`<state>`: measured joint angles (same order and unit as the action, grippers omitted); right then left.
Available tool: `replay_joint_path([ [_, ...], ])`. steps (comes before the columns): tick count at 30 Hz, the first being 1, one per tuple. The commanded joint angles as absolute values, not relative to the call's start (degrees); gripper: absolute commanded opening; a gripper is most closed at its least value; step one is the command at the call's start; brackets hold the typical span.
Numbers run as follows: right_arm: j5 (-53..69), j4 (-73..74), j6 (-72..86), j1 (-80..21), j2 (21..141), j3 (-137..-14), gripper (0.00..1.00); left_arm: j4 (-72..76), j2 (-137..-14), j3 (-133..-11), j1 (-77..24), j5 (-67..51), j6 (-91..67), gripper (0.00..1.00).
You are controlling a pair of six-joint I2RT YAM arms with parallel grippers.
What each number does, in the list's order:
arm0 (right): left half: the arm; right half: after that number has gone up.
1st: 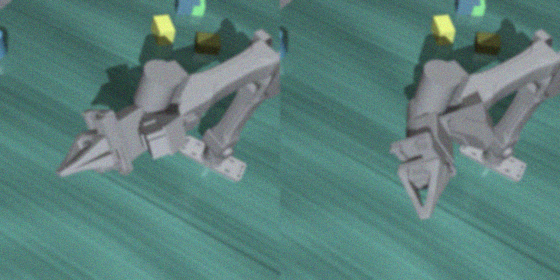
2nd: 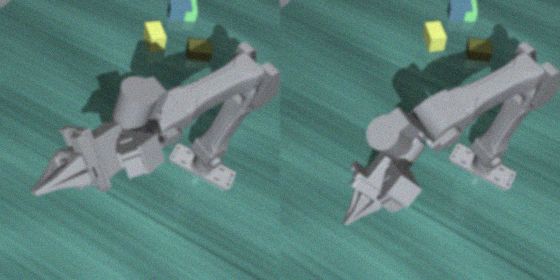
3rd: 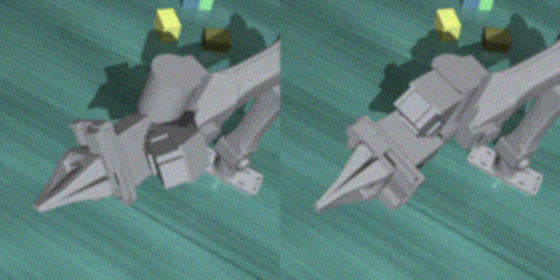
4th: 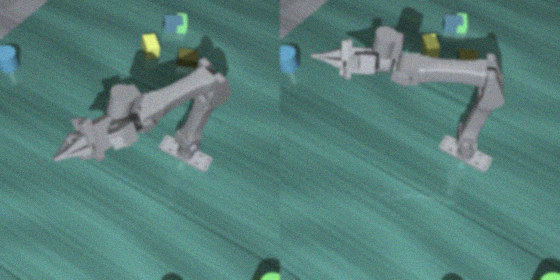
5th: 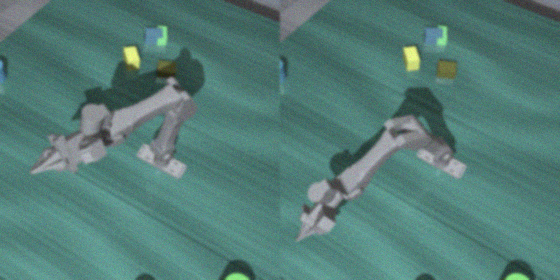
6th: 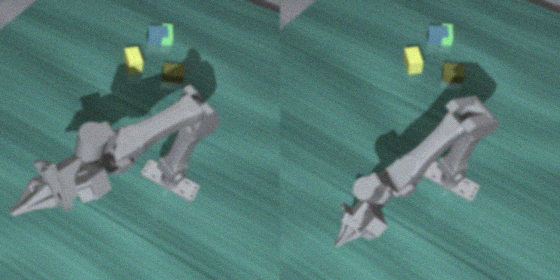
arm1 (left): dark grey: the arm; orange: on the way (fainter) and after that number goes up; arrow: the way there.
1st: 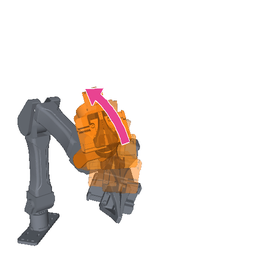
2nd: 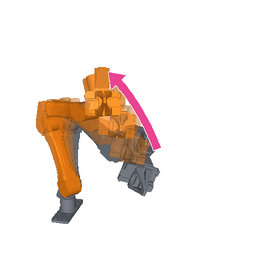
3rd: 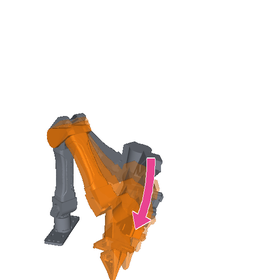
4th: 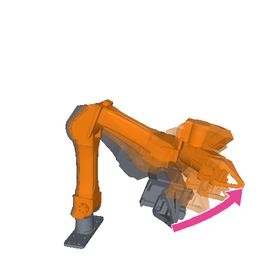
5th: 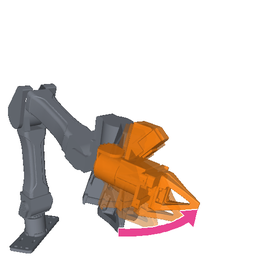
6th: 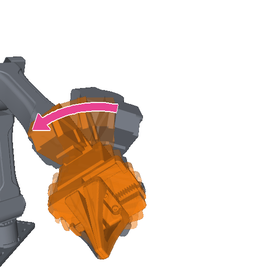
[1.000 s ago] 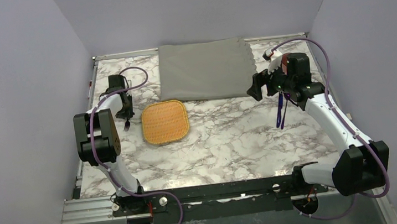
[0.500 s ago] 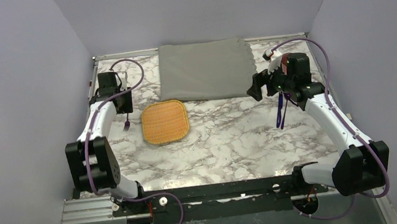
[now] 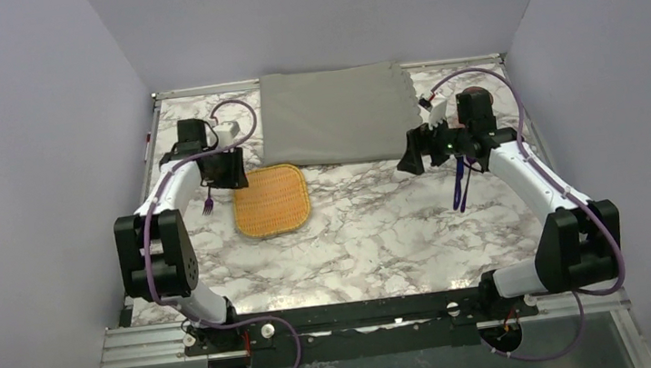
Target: Set the dinner table for one person
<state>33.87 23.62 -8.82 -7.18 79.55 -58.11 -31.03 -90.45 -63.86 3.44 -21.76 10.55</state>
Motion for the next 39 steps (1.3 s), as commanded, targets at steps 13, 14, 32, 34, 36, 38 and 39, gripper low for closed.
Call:
replay_joint_path([
  [13,35.93,24.14,-9.5,-7.21,77.29,-59.21,0.98,-29.64,-96.68,-64.84,-9.58,-18.24,11.47,0.38],
  [14,35.9,24.04,-9.49,-7.21,77.18,-59.16,0.98,-29.62,-96.76,-64.66,-9.62,-17.9,11.55,0.34],
  [32,35.16,23.7,-9.58,-7.21,75.78,-59.04,0.98,-31.61,-102.85,-65.65,-10.33,-14.25,13.0,0.0],
  [34,35.2,23.71,-9.58,-7.21,75.65,-59.0,0.98,-32.23,-103.12,-65.66,-10.41,-13.23,13.23,0.0],
  [36,35.16,23.65,-9.58,-7.22,75.42,-58.99,0.98,-33.24,-103.27,-65.51,-10.46,-11.94,13.35,0.0],
  [38,35.16,23.66,-9.58,-7.26,75.34,-59.05,0.98,-34.31,-103.27,-65.05,-10.46,-10.36,13.71,0.0],
  [39,35.16,23.66,-9.58,-7.26,75.28,-58.99,0.98,-34.73,-103.15,-64.68,-10.48,-9.4,13.96,0.0],
])
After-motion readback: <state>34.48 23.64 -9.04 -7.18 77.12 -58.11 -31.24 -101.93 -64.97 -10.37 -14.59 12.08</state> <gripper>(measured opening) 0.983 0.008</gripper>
